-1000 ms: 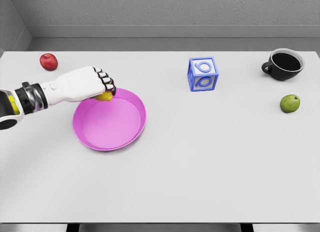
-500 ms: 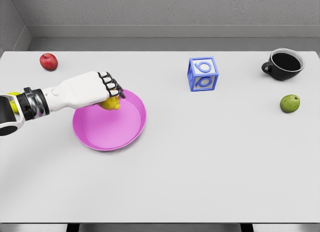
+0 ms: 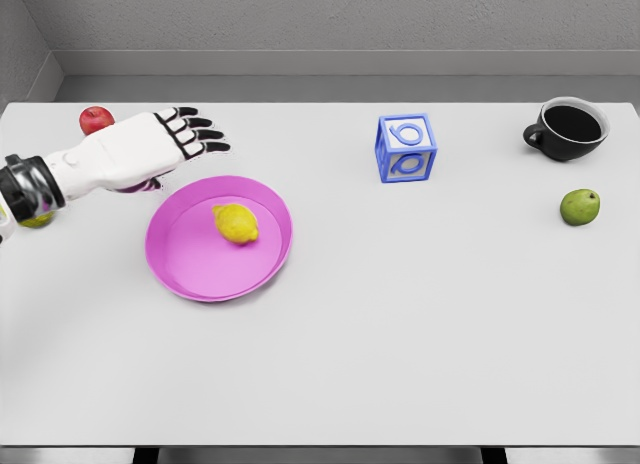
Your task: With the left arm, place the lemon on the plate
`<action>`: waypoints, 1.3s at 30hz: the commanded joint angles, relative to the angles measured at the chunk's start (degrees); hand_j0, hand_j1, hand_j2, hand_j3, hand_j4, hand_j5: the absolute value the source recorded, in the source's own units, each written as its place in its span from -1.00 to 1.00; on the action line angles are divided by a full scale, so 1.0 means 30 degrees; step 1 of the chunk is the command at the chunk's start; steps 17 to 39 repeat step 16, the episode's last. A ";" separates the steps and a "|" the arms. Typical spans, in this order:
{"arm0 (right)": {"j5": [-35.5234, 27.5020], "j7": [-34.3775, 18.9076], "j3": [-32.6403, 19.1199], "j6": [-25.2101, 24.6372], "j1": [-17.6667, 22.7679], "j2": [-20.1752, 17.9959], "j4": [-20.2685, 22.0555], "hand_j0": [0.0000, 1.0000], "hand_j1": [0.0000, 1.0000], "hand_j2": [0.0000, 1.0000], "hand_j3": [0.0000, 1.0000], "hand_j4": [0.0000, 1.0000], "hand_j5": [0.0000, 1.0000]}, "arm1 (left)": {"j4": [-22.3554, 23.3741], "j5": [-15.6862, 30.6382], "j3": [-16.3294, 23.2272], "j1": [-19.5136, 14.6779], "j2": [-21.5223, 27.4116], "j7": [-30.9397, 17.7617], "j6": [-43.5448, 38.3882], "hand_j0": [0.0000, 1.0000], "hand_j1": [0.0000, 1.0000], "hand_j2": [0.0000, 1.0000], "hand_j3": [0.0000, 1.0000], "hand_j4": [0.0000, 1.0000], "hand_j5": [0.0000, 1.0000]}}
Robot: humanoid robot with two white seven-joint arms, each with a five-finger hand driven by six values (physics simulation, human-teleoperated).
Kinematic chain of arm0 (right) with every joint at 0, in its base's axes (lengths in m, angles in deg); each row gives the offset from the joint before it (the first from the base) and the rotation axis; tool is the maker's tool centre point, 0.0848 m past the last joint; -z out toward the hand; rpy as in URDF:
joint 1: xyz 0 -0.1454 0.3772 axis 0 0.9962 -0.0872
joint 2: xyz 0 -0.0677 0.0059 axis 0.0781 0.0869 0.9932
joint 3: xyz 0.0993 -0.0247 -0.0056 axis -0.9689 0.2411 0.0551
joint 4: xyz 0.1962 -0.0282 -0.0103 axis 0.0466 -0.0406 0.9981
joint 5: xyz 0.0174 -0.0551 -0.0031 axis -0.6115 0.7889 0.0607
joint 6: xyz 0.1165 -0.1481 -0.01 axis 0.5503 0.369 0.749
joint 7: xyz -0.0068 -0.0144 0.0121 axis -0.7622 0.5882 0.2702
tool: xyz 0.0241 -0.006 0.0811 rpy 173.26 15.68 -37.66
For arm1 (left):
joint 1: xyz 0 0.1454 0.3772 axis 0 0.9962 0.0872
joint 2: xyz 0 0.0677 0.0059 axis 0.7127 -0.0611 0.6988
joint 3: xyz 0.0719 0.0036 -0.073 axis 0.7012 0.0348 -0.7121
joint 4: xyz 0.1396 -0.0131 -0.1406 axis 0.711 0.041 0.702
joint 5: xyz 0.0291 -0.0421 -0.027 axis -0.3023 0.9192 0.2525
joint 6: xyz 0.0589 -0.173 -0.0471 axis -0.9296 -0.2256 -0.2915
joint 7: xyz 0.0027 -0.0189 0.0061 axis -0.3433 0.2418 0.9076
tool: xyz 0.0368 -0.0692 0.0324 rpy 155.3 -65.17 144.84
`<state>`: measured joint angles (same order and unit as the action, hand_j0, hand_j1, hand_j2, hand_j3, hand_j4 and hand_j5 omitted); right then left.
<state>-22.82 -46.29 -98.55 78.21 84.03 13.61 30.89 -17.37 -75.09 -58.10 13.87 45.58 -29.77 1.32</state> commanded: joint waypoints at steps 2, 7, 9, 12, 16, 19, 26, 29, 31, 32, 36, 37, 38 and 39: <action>-0.0011 0.0000 0.0001 0.0000 0.0000 0.0001 0.0000 1.00 1.00 1.00 1.00 1.00 1.00 | 0.1280 0.0955 -0.1034 0.0000 0.0741 0.0017 -0.0016 1.00 1.00 1.00 1.00 1.00 1.00; -0.0011 0.0000 0.0001 0.0000 0.0000 0.0001 0.0000 1.00 1.00 1.00 1.00 1.00 1.00 | 0.1867 0.1805 -0.1034 0.0820 0.1766 0.0017 -0.0016 1.00 1.00 1.00 1.00 1.00 1.00; -0.0011 0.0000 0.0001 0.0000 0.0000 0.0001 0.0000 1.00 1.00 1.00 1.00 1.00 1.00 | 0.1808 0.2157 -0.1034 0.1259 0.2118 0.0017 -0.0016 1.00 1.00 1.00 1.00 1.00 1.00; -0.0011 0.0000 0.0001 0.0000 0.0000 0.0001 0.0000 1.00 1.00 1.00 1.00 1.00 1.00 | 0.1691 0.2597 -0.1034 0.1816 0.2323 -0.0042 -0.0016 1.00 1.00 1.00 1.00 1.00 1.00; -0.0011 0.0000 0.0001 0.0000 0.0000 0.0001 0.0000 1.00 1.00 1.00 1.00 1.00 1.00 | 0.1662 0.2509 -0.1063 0.1816 0.2059 -0.0071 -0.0016 1.00 1.00 1.00 1.00 1.00 1.00; -0.0011 0.0000 0.0001 0.0000 0.0000 0.0001 0.0000 1.00 1.00 1.00 1.00 1.00 1.00 | 0.1662 0.2509 -0.1063 0.1816 0.2059 -0.0071 -0.0016 1.00 1.00 1.00 1.00 1.00 1.00; -0.0011 0.0000 0.0001 0.0000 0.0000 0.0001 0.0000 1.00 1.00 1.00 1.00 1.00 1.00 | 0.1662 0.2509 -0.1063 0.1816 0.2059 -0.0071 -0.0016 1.00 1.00 1.00 1.00 1.00 1.00; -0.0011 0.0000 0.0001 0.0000 0.0000 0.0001 0.0000 1.00 1.00 1.00 1.00 1.00 1.00 | 0.1662 0.2509 -0.1063 0.1816 0.2059 -0.0071 -0.0016 1.00 1.00 1.00 1.00 1.00 1.00; -0.0011 0.0000 0.0001 0.0000 0.0000 0.0001 0.0000 1.00 1.00 1.00 1.00 1.00 1.00 | 0.1662 0.2509 -0.1063 0.1816 0.2059 -0.0071 -0.0016 1.00 1.00 1.00 1.00 1.00 1.00; -0.0011 0.0000 0.0001 0.0000 0.0000 0.0001 0.0000 1.00 1.00 1.00 1.00 1.00 1.00 | 0.1662 0.2509 -0.1063 0.1816 0.2059 -0.0071 -0.0016 1.00 1.00 1.00 1.00 1.00 1.00; -0.0011 0.0000 0.0001 0.0000 0.0000 0.0001 0.0000 1.00 1.00 1.00 1.00 1.00 1.00 | 0.1662 0.2509 -0.1063 0.1816 0.2059 -0.0071 -0.0016 1.00 1.00 1.00 1.00 1.00 1.00; -0.0011 0.0000 0.0001 0.0000 0.0000 0.0001 0.0000 1.00 1.00 1.00 1.00 1.00 1.00 | 0.1662 0.2509 -0.1063 0.1816 0.2059 -0.0071 -0.0016 1.00 1.00 1.00 1.00 1.00 1.00; -0.0011 0.0000 0.0001 0.0000 0.0000 0.0001 0.0000 1.00 1.00 1.00 1.00 1.00 1.00 | 0.1662 0.2509 -0.1063 0.1816 0.2059 -0.0071 -0.0016 1.00 1.00 1.00 1.00 1.00 1.00; -0.0011 0.0000 0.0001 0.0000 0.0000 0.0001 0.0000 1.00 1.00 1.00 1.00 1.00 1.00 | 0.1662 0.2509 -0.1063 0.1816 0.2059 -0.0071 -0.0016 1.00 1.00 1.00 1.00 1.00 1.00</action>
